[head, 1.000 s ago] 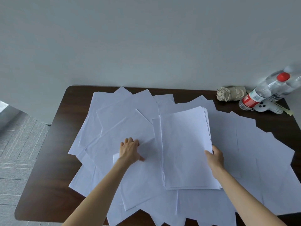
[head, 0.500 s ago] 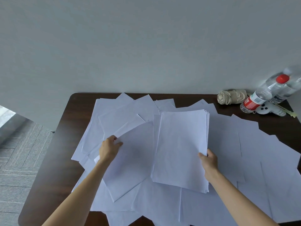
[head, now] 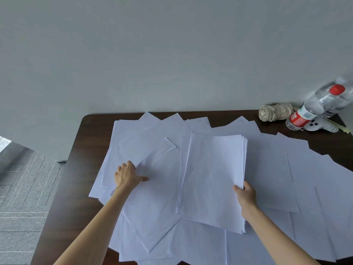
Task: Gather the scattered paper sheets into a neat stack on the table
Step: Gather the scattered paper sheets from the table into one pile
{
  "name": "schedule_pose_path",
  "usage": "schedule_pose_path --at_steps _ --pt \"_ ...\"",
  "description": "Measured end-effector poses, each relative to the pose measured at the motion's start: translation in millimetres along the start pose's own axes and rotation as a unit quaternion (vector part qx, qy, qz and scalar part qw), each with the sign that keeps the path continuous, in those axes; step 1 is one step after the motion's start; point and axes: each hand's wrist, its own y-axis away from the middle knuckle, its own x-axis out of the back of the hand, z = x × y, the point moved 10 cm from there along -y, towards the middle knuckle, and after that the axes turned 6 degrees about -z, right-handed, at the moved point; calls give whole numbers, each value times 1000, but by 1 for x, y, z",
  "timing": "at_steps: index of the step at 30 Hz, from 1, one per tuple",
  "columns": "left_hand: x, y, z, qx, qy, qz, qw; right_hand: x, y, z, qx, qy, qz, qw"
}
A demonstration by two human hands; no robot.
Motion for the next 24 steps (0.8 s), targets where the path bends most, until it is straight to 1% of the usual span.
schedule_pose_path --at_steps 2,5,8,10,11,12,13,14,15,19,22,24 --pt "-1 -3 3 -16 -22 -19 999 -3 0 3 -4 2 2 1000" --pt "-5 -6 3 -24 3 -61 998 -6 0 5 -4 4 8 1000" --pt "-6 -5 4 -29 91 -99 990 -10 2 4 -1 -1 8 1000" --pt "-12 -3 8 -44 195 -150 968 -12 2 6 -2 -1 5 1000" --pt "-17 0 13 -52 227 -184 955 -12 2 7 -3 1 5 1000" --pt "-21 4 18 -63 232 -216 946 -12 2 8 -4 2 7 1000" --pt "-24 6 22 -77 214 -230 946 -12 1 8 -5 4 8 1000" --pt "-26 6 25 -90 186 -226 952 -11 1 9 -5 3 9 1000" --pt "-23 5 27 -100 157 -207 961 -11 1 9 -6 3 9 1000" --pt "9 3 33 -124 86 -80 985 -12 0 8 -7 4 4 1000" --pt "45 10 37 -149 48 24 987 -13 -4 9 -9 8 4 1000" --pt "70 17 37 -157 47 82 983 -13 -6 11 -14 12 2 1000"
